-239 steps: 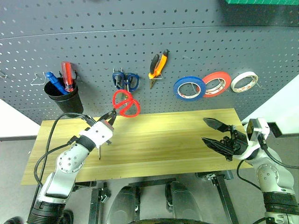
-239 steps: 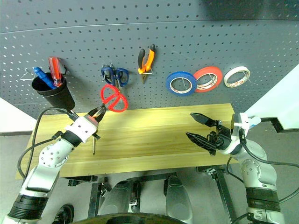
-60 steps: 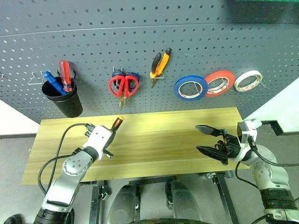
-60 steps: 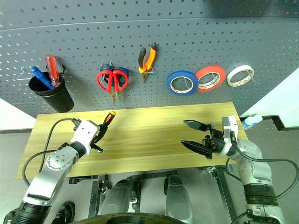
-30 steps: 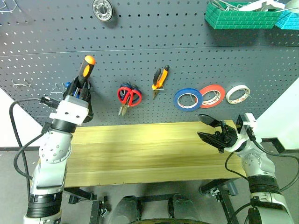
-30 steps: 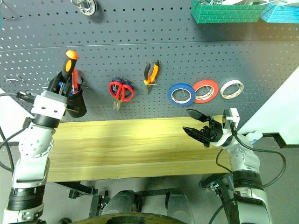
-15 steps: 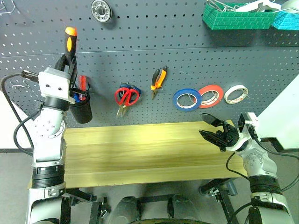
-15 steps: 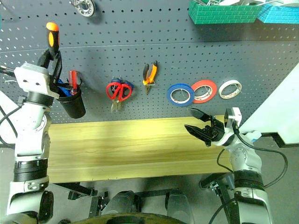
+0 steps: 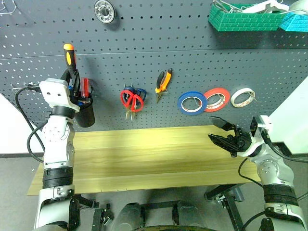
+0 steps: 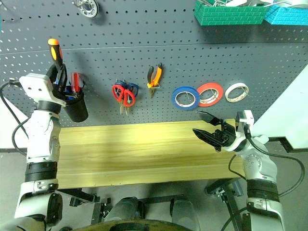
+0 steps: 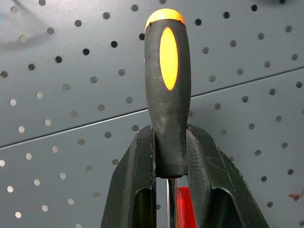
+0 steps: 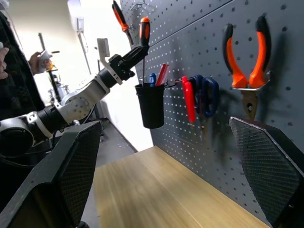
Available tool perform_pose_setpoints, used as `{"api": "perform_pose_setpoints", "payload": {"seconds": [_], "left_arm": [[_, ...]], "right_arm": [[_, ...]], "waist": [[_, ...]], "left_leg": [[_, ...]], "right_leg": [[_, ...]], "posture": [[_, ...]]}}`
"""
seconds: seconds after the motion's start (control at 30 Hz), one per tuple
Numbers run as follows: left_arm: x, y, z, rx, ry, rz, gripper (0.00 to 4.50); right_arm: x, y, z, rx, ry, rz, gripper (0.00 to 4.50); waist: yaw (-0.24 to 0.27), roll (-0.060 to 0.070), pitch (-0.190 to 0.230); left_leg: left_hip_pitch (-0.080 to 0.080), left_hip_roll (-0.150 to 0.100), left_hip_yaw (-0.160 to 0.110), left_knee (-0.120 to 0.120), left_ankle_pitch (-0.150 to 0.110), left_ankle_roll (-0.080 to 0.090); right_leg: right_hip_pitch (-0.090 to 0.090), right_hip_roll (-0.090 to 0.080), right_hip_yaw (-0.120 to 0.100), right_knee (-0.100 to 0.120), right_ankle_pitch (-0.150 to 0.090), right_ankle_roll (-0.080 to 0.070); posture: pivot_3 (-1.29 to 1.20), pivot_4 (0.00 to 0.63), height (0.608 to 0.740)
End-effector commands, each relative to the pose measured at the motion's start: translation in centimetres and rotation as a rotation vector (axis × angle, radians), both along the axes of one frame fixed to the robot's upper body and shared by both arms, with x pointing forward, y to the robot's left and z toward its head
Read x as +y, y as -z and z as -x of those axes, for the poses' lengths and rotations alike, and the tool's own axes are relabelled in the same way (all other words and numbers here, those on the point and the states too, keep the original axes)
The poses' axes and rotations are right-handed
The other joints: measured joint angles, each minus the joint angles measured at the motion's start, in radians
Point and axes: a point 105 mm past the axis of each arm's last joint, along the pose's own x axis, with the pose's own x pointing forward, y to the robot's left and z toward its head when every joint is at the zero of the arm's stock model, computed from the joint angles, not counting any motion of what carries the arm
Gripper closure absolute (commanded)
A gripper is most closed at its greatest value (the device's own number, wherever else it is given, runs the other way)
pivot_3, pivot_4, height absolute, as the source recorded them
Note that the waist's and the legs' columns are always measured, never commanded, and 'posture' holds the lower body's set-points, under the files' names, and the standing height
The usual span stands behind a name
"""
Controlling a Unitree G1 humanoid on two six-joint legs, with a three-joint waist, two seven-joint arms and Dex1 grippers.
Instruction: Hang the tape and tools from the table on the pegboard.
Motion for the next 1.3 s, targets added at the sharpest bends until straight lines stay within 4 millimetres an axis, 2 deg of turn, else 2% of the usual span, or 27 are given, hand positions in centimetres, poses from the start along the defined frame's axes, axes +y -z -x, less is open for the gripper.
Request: {"api": "perform_pose_setpoints", "payload": {"seconds": [0.03,0.2,0.33,0.6,0.8,0.9,1.0,1.1,1.2,1.3], "left_arm": [[0.7,0.8,0.2,0.014,-0.032,0.031,3.98],[0.6,2.2,0.4,0.054,-0.021,0.079,3.98],[1.1,2.7,0.5,0.067,-0.045,0.095,2.72],[0.5,0.8,1.1,-0.012,-0.026,0.076,0.08],[-1.2,-1.9,1.7,-0.109,-0.004,0.020,0.03],[-2.6,-4.0,2.1,-0.177,0.027,-0.024,0.03],[-5.0,-4.8,2.2,-0.198,0.108,-0.077,0.03],[-8.5,-4.1,2.3,-0.172,0.266,-0.108,0.03],[-12.6,-2.2,2.9,-0.095,0.487,-0.115,0.03],[-14.8,-0.3,3.5,-0.022,0.614,-0.117,0.03]], "right_arm": [[-0.3,-1.2,0.1,-0.047,0.000,0.005,0.00],[-0.4,-0.9,0.1,-0.039,-0.001,0.007,0.00],[-0.5,-0.7,0.0,-0.035,0.004,0.010,0.00],[-0.7,-0.5,-0.2,-0.037,0.006,0.008,0.00],[-0.9,-0.5,-0.4,-0.044,0.008,0.001,0.00],[-0.9,-0.5,-0.4,-0.047,0.004,-0.003,0.00],[-0.9,-0.5,-0.6,-0.053,0.001,-0.014,0.00],[-0.7,-0.4,-0.7,-0.057,-0.001,-0.023,0.00],[-0.1,-0.4,-0.9,-0.060,-0.006,-0.038,0.00],[0.8,-0.5,-1.2,-0.069,0.013,-0.047,0.00]], "waist": [[-0.001,0.000,0.000],[-0.001,0.000,0.000],[-0.001,0.000,0.000],[0.000,0.000,0.000],[0.002,0.000,-0.001],[0.004,-0.001,-0.001],[0.007,0.000,-0.005],[0.006,0.000,-0.009],[0.005,0.000,-0.010],[0.000,0.001,-0.011]], "left_leg": [[0.000,0.000,0.000,0.000,0.000,0.000],[0.000,0.000,0.000,0.000,0.000,0.000],[0.000,0.000,0.000,0.000,0.000,0.000],[0.000,0.000,0.000,0.000,0.000,0.000],[0.000,0.000,0.000,0.000,0.000,0.000],[0.000,0.000,0.000,0.000,0.000,0.000],[0.000,0.000,0.000,0.000,0.000,0.000],[0.000,-0.001,0.000,0.000,0.000,0.000],[0.001,-0.001,0.001,0.000,0.000,0.000],[0.001,-0.001,0.001,0.000,0.000,0.000]], "right_leg": [[0.000,0.000,0.000,0.000,0.000,0.000],[0.000,0.000,0.000,0.000,0.000,0.000],[0.000,0.000,0.000,0.000,0.000,0.000],[0.000,0.000,0.000,0.000,0.000,0.000],[0.000,0.000,0.000,0.000,0.000,0.000],[0.000,0.000,0.000,0.000,0.000,0.000],[0.000,0.000,0.000,0.000,0.000,0.000],[0.001,0.000,0.000,0.000,0.000,0.000],[0.001,0.000,0.001,0.000,0.000,0.000],[0.002,0.001,0.001,0.000,0.000,0.000]], "posture": [[-0.07,0.027,0.736],[-0.07,0.030,0.736],[-0.06,0.027,0.736],[-0.06,0.014,0.736],[-0.06,0.007,0.736],[-0.05,0.002,0.736],[-0.05,0.000,0.736],[-0.05,0.000,0.736],[-0.06,0.000,0.736],[-0.06,0.000,0.736]]}}
